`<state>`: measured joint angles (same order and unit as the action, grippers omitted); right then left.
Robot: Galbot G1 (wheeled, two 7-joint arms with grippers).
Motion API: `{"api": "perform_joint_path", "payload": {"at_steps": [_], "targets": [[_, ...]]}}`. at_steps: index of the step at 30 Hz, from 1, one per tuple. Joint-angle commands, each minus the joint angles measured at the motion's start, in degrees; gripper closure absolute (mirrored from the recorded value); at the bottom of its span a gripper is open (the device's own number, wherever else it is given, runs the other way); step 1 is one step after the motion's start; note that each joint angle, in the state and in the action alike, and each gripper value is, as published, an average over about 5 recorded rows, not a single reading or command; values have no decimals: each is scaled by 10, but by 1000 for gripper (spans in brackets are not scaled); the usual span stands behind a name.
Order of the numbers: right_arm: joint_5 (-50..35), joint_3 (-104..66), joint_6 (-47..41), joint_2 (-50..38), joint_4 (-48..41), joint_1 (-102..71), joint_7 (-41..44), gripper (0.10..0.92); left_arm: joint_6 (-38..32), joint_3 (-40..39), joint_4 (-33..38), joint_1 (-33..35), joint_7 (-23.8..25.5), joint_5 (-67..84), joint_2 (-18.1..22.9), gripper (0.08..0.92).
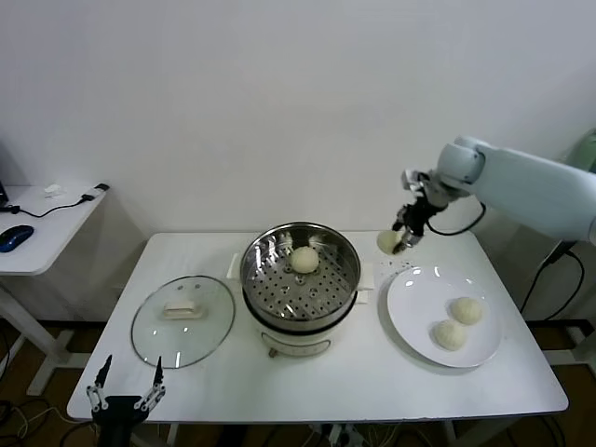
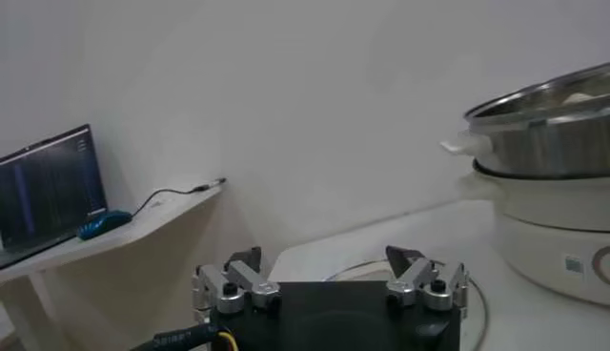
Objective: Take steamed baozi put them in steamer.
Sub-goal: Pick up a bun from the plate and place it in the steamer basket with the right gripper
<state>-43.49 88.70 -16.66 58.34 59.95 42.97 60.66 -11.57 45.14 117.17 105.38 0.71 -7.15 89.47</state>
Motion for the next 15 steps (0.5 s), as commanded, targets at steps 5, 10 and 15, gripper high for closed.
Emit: {"api": "perform_joint_path", "payload": {"at_steps": [5,10,15], "targets": [[-170,54,-52,218,-1,60,-64,474,-4,-5,9,10,0,2,-2,177],[-173,63,-62,264,-8,26,-85,474,-7,-2,8,13,-1,5,-2,177],[-150,69,-66,275,-7,-11,-100,474,-7,0,6,13,-1,7,-4,177]]}}
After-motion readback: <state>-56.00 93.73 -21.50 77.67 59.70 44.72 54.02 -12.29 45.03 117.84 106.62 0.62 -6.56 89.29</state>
